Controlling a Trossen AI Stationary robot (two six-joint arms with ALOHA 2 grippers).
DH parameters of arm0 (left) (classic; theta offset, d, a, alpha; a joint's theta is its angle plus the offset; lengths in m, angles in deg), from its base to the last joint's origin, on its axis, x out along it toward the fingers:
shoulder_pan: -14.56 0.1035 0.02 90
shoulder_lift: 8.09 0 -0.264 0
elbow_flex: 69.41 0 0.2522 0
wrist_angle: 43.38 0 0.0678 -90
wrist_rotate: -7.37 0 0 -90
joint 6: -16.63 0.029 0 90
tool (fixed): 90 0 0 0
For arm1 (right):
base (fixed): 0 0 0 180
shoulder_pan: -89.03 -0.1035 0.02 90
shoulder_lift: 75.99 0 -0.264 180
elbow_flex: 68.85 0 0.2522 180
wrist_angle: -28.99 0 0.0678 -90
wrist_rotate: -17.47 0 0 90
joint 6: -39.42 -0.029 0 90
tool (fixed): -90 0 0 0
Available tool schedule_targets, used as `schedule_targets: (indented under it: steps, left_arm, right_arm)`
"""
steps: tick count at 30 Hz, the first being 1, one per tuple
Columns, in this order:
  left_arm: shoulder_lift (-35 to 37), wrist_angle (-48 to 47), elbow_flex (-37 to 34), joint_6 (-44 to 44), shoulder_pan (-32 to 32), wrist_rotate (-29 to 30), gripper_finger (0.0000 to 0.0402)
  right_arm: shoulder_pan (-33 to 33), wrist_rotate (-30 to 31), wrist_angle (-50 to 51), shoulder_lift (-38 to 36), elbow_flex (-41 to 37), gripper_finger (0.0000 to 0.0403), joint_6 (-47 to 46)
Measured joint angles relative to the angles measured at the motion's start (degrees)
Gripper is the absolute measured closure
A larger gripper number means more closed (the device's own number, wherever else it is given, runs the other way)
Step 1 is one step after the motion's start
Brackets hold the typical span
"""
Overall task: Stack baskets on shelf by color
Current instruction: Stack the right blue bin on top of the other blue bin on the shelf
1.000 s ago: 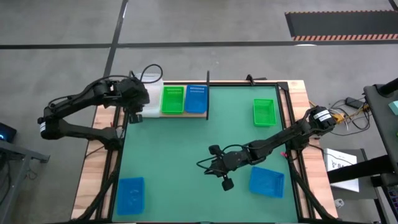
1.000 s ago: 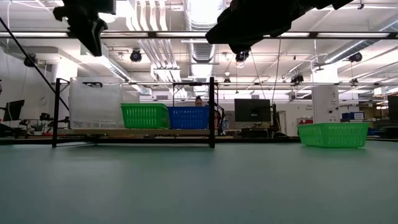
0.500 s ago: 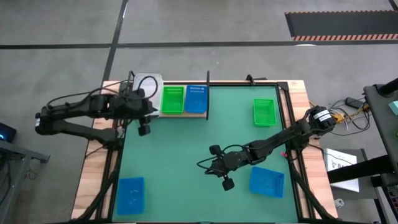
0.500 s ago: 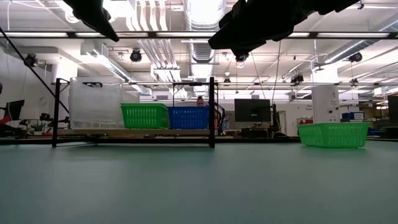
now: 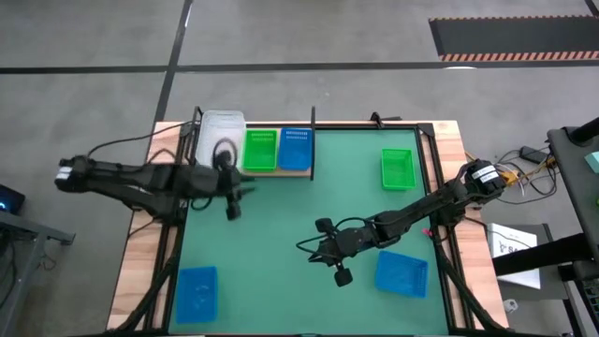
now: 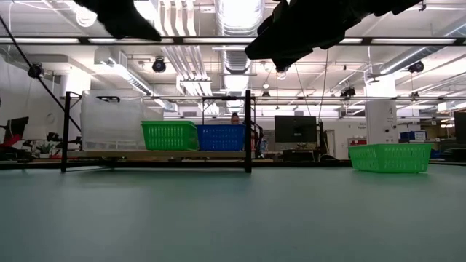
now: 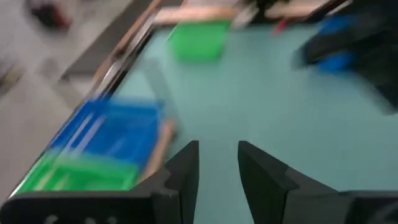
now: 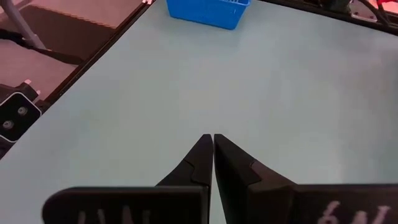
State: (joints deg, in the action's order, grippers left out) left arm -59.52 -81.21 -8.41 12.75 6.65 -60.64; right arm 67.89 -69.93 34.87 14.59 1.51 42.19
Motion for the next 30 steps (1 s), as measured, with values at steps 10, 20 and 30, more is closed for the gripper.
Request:
schedule_targets:
  steps: [10,20,30]
  left_arm:
    - [-3.41,20.09,-5.87,4.35,-12.91,5.57,0.0306]
    - [-8.16,37.27,-11.29,4.72,-19.50,4.81,0.0306]
    - [-10.45,38.93,-11.25,6.19,-21.74,4.71,0.0306]
  right_arm:
    - [0.03,0.43,-0.15,0.00,-0.02,0.0394,0.21]
    - [1.91,20.53,41.03,-4.76,6.38,0.0394,-28.95]
    - [7.67,8.31,67.73,-10.03,5.89,0.0387,-40.87]
